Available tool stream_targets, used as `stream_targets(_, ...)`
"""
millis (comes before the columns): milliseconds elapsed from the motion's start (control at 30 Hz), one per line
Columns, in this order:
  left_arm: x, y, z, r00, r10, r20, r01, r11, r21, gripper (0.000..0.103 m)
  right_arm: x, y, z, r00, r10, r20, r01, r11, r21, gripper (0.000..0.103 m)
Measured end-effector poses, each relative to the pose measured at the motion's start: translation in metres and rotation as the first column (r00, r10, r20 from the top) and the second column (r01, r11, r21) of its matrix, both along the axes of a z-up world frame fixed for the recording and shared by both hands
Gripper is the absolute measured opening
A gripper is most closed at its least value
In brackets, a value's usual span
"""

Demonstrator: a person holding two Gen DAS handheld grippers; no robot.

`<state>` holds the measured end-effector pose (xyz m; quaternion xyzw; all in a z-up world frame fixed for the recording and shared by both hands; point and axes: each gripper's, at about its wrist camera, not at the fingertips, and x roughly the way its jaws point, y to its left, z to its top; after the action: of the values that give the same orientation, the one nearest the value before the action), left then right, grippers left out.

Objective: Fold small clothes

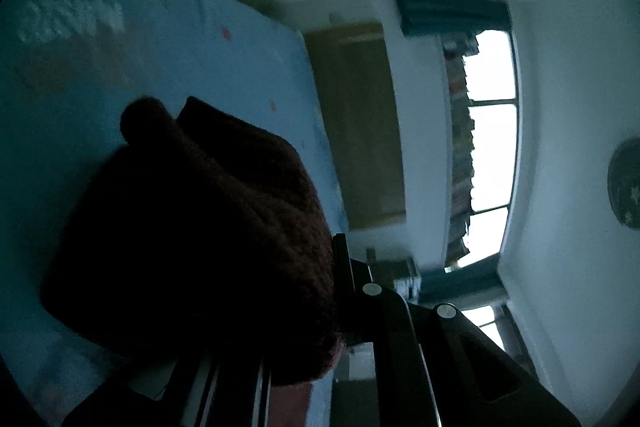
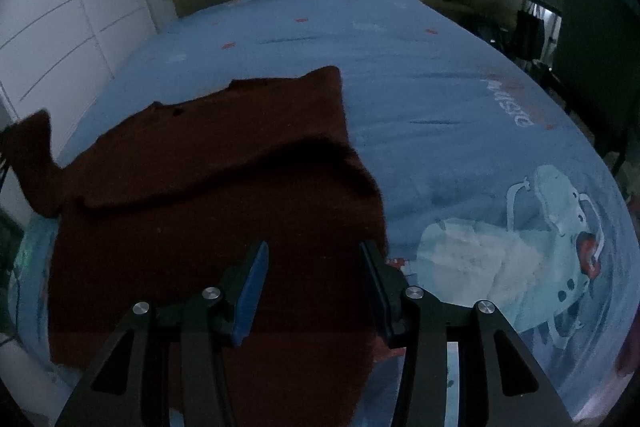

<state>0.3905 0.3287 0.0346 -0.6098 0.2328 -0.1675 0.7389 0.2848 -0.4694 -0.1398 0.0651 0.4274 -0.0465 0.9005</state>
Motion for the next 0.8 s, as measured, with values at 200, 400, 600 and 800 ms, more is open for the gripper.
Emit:
stream_targets(200, 0.026, -0.083, 0.015, 0.993, -0.115, 0.019, 0.116, 0.993, -0.011, 0.005, -0.011, -0.009, 0.002, 1.000, 0.016, 0.023, -0.016, 1.000, -0.006, 0.048)
stream_targets(400, 0.041, -0.148, 0.008, 0.976, -0.219, 0.004, 0.219, 0.976, -0.015, 0.005, -0.018, -0.024, 0.001, 0.999, 0.013, 0.029, -0.013, 1.000, -0.001, 0.048)
stream_targets(600, 0.041, -0.209, -0.014, 0.944, -0.321, -0.069, 0.325, 0.944, 0.058, 0.005, -0.025, -0.040, -0.005, 1.000, -0.010, 0.022, 0.010, 1.000, 0.010, 0.048)
stream_targets(800, 0.021, -0.259, -0.056, 0.885, -0.403, -0.234, 0.455, 0.855, 0.248, 0.005, -0.029, -0.054, -0.013, 1.000, -0.029, 0.007, 0.029, 0.999, 0.016, 0.048)
